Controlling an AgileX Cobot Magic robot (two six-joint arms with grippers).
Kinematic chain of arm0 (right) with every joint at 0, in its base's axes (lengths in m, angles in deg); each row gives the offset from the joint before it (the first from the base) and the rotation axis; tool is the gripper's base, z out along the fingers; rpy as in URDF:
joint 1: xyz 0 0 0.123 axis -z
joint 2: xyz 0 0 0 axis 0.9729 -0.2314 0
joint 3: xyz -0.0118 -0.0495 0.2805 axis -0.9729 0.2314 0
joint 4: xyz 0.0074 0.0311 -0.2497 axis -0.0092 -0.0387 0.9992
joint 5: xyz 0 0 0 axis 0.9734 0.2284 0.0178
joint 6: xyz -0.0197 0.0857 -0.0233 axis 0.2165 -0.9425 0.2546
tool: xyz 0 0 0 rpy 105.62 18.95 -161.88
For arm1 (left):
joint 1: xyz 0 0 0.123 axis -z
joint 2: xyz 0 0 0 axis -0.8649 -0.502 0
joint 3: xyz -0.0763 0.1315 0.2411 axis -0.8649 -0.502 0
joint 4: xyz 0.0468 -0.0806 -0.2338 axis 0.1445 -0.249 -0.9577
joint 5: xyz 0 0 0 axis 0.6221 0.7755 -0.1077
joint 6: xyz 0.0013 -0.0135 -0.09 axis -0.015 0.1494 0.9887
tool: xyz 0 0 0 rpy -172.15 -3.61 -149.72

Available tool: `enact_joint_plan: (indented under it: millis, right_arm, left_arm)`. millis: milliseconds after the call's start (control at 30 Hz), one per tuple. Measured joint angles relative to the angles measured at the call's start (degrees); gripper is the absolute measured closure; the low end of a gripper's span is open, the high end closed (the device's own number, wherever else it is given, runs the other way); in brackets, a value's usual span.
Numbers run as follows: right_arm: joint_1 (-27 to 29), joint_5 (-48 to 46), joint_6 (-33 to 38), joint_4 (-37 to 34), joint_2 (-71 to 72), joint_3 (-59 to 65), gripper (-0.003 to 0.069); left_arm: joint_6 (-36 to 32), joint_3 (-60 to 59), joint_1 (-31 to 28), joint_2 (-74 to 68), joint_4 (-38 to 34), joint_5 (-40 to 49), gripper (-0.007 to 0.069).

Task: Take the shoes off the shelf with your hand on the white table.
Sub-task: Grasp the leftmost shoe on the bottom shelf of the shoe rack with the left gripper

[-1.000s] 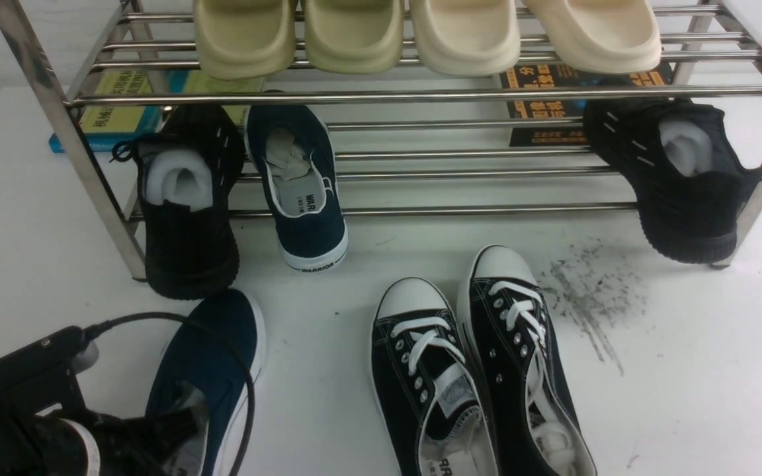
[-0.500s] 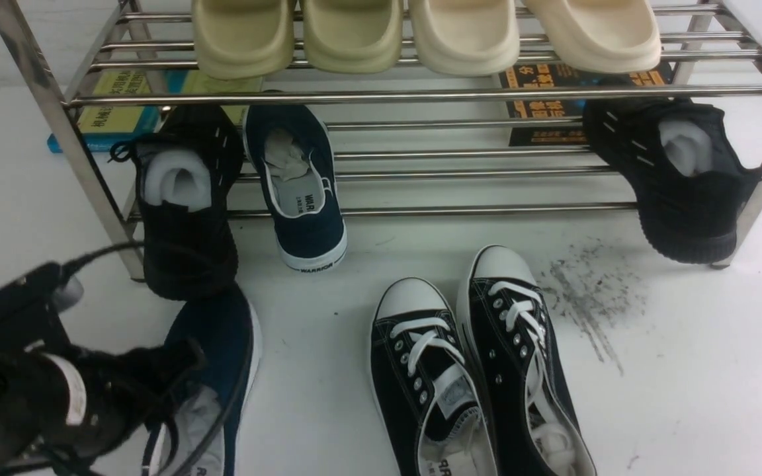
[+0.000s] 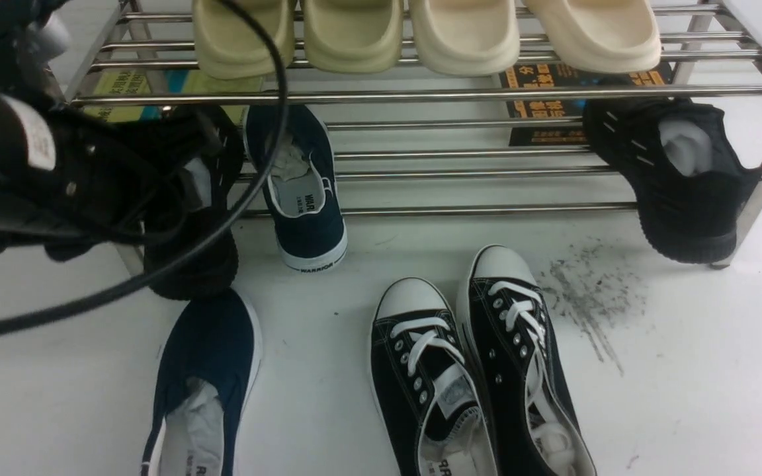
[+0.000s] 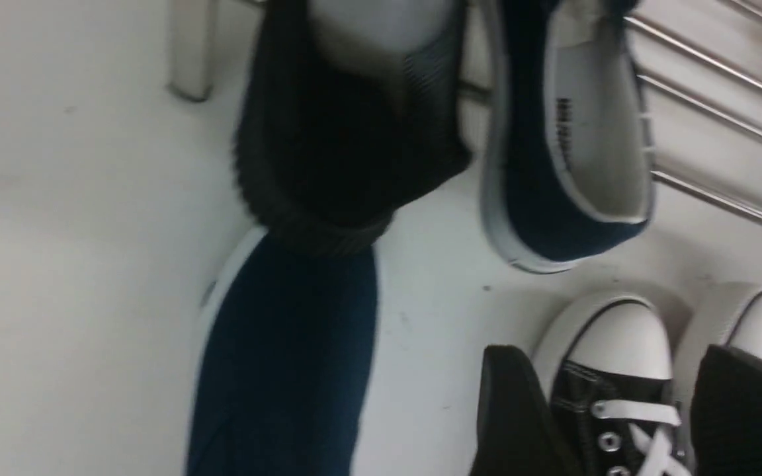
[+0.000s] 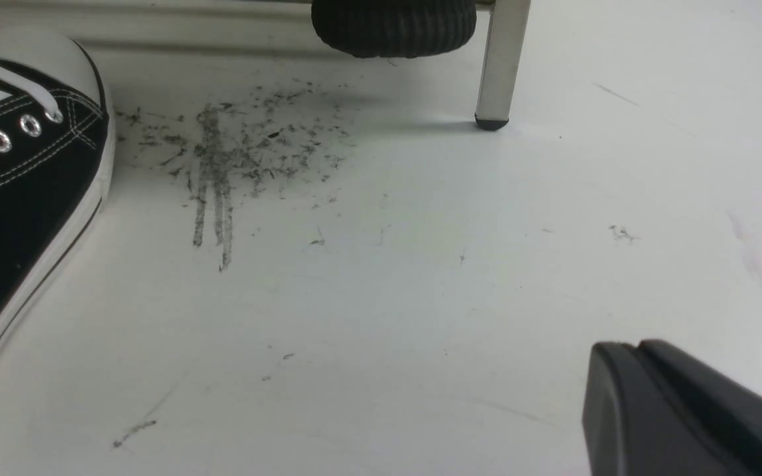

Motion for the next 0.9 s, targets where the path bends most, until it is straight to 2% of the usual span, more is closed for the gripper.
enact_joint_plan:
  millis: [133,300,633,900]
  right_arm:
    - [0.0,0.0,0.0,0.0,0.0,0.0,0.0622]
    - [0.0,0.0,0.0,0.0,0.0,0.0,0.0622]
    - [0.0,0.0,0.0,0.0,0.0,0.0,0.0622]
    - [0.0,0.0,0.0,0.0,0.0,0.0,0.0622]
  left_arm:
    - [-6.5,6.6,0.0,-8.6,-4.2,-0.1,0.0242]
    - [-9.2,11.9,0.0,-18.5,-5.0,-0.1,0.0244]
    - [-9.3,14.3,0.0,-29.5,-2.9,-2.0,0.0245]
    - [-3.8,14.3,0.0,-29.9,2.7,-3.4,0.021]
